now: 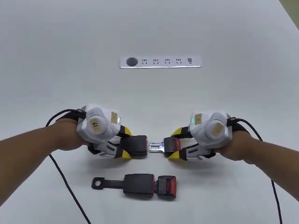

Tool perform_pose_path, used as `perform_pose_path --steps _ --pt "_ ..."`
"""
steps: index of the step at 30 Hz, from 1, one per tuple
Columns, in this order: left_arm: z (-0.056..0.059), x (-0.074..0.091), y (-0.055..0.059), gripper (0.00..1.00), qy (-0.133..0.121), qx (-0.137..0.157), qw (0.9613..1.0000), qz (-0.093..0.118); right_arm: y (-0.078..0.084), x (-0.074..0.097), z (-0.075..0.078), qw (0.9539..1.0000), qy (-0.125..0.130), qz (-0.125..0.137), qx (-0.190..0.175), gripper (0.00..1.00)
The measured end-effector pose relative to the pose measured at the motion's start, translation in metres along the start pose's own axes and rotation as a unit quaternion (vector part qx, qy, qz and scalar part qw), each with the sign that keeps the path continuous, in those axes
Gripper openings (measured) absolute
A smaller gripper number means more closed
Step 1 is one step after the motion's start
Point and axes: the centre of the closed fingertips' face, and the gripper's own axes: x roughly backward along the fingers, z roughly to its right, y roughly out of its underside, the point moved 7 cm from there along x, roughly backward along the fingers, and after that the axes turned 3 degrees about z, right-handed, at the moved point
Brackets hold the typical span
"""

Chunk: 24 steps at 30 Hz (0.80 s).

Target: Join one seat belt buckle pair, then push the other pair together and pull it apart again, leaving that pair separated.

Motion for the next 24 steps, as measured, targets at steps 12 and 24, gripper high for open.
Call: perform_pose_path --steps 12,24 --pt "0.0 0.001 0.001 0.33 -0.001 0.001 1.0 0.002 0.013 0.02 0.0 1.0 0.004 -0.002 -0.008 0.35" --pt "0.0 0.001 0.0 0.34 0.0 0.0 1.0 0.003 0.031 0.031 0.005 0.9999 0.01 -0.004 -0.013 0.35"
